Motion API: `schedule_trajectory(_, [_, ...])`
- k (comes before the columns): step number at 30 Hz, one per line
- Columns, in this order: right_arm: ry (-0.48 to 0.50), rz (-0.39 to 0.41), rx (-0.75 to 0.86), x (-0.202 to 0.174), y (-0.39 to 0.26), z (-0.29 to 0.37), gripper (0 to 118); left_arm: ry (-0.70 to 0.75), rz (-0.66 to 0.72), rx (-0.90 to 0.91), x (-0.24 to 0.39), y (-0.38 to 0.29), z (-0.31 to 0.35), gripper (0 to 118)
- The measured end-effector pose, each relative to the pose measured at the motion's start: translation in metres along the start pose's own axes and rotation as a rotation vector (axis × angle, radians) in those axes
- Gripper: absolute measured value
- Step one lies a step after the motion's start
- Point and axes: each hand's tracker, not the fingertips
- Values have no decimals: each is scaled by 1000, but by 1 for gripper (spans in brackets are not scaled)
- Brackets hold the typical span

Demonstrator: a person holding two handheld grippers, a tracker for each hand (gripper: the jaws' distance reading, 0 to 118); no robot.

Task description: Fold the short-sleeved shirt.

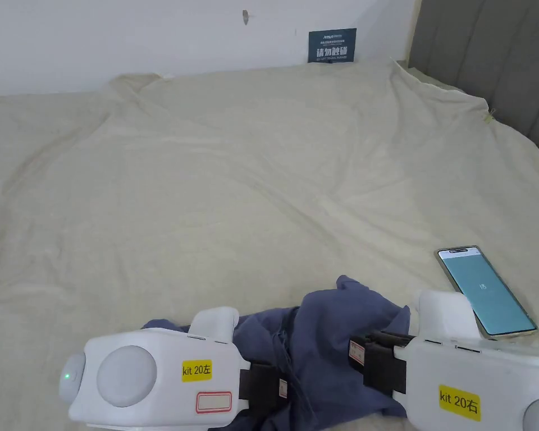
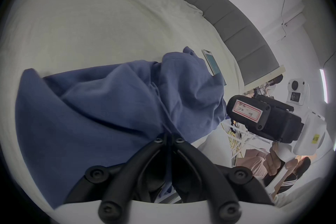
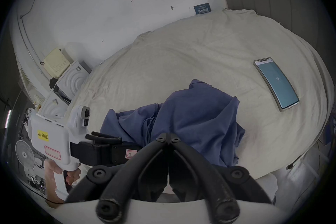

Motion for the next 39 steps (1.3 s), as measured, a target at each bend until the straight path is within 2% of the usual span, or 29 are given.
schedule_trajectory(5, [-12,2,2,-1,-1,3,0,36,66,41,-15,-4,15,5])
schedule_trajectory(9, [-18,4,2,-3,-1,3,0,-3,122,139,-34,-6,53,5])
schedule_trajectory(14, [-25,16,-1,-12,0,1,0,39,200,259,-65,-16,103,5])
schedule_trajectory(19, [-25,50,-9,-27,0,-2,0,-71,387,357,-111,-41,130,6])
schedule_trajectory(20, [-28,55,-13,-30,-1,-3,0,-86,407,349,-118,-45,133,15])
schedule_trajectory(21, [-29,62,-18,-32,-1,-4,0,-99,422,351,-123,-48,135,35])
schedule_trajectory(22, [-29,66,-23,-34,-2,-6,0,-92,421,349,-126,-49,134,81])
schedule_trajectory(23, [-28,71,-29,-36,-2,-8,0,-97,437,342,-128,-50,131,111])
schedule_trajectory(24, [-27,74,-33,-39,-2,-9,0,-94,435,337,-129,-50,127,118])
schedule_trajectory(25, [-26,78,-38,-41,-3,-10,0,-99,440,423,-135,-32,135,118])
schedule_trajectory(29, [-26,109,-57,-52,-3,-16,0,-132,522,316,-147,-26,119,118])
schedule_trajectory(34, [-11,130,-74,-56,-2,-23,0,-185,503,224,-157,-42,85,118])
schedule_trajectory(37, [-3,127,-79,-53,0,-28,0,-331,519,215,-158,-35,69,117])
schedule_trajectory(39, [-2,117,-86,-49,1,-33,0,-304,532,129,-150,-26,56,117])
